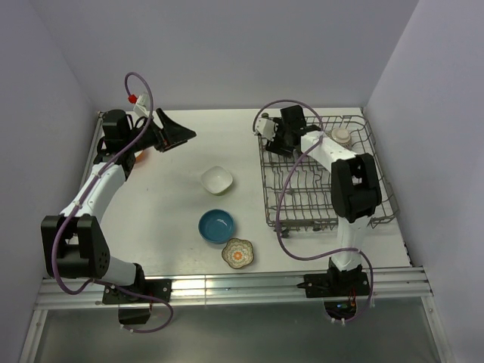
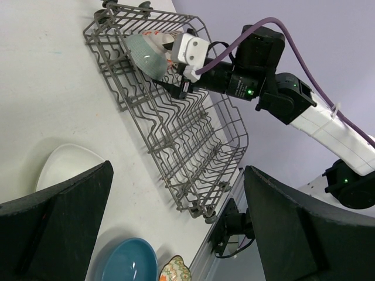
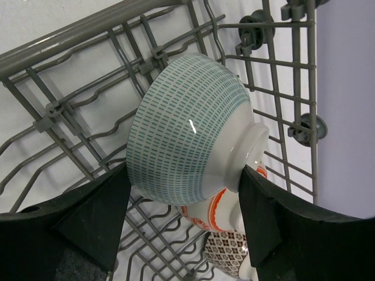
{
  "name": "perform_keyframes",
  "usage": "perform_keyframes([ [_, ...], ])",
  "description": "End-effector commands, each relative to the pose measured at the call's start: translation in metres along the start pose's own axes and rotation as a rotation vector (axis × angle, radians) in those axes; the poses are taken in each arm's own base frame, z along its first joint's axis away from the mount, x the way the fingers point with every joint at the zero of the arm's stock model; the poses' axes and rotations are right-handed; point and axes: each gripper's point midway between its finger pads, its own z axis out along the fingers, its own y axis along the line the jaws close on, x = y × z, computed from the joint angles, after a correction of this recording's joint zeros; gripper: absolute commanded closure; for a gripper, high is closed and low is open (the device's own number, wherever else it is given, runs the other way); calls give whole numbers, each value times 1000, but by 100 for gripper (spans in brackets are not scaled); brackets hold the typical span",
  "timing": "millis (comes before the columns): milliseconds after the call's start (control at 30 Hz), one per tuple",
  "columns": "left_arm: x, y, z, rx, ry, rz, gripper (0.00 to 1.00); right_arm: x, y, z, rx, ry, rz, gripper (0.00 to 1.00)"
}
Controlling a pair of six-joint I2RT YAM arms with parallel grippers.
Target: Load the bowls into the dish rack
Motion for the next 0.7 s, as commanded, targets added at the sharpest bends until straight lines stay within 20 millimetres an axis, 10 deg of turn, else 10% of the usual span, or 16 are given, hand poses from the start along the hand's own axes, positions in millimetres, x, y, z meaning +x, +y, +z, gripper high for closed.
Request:
perform_keyframes([
  [0,-7,-4,0,24,-20,34,1,-21,-34,-1,120,-44,-44,100],
  [667,-4,-1,-3,23,-12,42,0,-12,-32,22,192,26,-97,100],
])
